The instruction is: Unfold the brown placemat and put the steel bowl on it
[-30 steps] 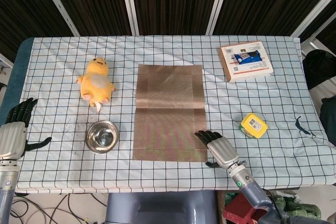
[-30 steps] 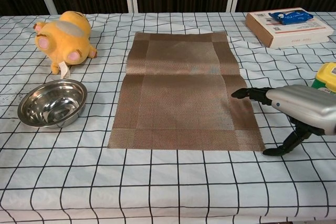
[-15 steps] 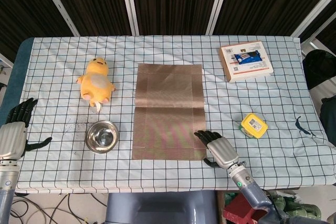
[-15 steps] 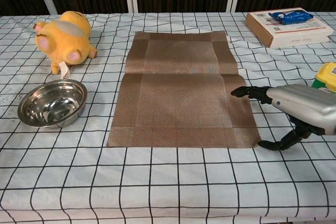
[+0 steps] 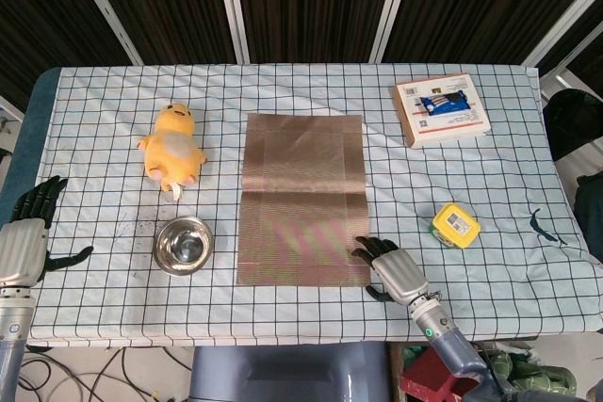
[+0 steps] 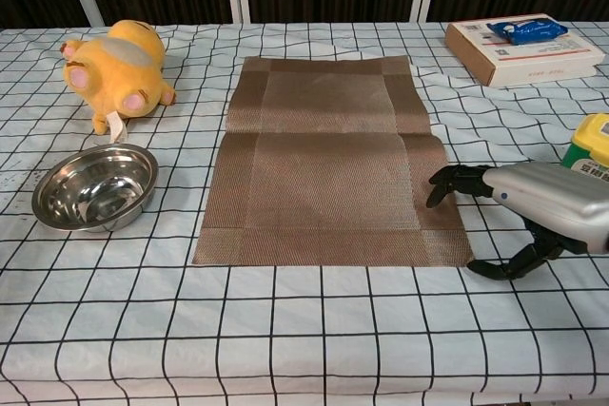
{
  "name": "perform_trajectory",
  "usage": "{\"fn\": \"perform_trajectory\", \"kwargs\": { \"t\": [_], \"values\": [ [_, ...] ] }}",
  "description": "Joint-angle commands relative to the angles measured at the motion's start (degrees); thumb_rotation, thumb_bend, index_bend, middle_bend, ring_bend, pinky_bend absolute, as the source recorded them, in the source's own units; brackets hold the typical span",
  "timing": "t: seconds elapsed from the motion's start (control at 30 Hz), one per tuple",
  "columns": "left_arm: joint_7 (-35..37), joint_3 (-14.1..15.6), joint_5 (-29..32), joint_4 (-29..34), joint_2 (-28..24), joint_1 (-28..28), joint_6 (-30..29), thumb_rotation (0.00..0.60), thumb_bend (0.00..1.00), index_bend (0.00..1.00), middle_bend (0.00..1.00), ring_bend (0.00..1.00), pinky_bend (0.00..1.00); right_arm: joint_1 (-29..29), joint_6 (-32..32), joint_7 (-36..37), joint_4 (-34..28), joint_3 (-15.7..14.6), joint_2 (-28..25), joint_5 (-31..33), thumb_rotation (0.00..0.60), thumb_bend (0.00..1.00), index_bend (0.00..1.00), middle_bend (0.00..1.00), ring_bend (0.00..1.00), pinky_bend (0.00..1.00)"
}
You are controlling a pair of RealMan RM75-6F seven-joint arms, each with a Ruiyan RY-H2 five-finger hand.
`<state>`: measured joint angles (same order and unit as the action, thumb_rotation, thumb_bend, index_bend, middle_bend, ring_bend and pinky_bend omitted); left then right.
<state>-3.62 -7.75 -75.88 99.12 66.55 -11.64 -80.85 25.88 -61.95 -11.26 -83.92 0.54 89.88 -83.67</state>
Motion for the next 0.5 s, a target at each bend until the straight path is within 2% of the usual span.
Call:
{"fn": "perform_trajectory", "kwargs": {
  "t": [0.03,0.3,0.5],
  "values": [
    [0.1,-0.1,0.0,0.0,0.0,0.0,0.0,0.600,0.02,0.00,0.02,0.00,0.07,0.0,0.0,0.1,0.3,0.0,0.3,0.1,0.600,0.20,0.26,0.09,0.12,0.21],
    [0.4,-0.1,0.0,0.1,-0.1,0.1,0.1,0.600,0.02,0.00,0.02,0.00,0.07,-0.3,-0.9,0.3,1.5,0.6,1.8,0.4,0.600,0.18,0.26,0.09,0.13,0.21],
    [0.5,-0.2,0.2,0.1,-0.1,0.1,0.2,0.600,0.02,0.00,0.02,0.00,0.07,-0.6,-2.3,1.2,2.9,1.0,3.3,0.0,0.600,0.32,0.26,0.09,0.13,0.22]
  ]
}}
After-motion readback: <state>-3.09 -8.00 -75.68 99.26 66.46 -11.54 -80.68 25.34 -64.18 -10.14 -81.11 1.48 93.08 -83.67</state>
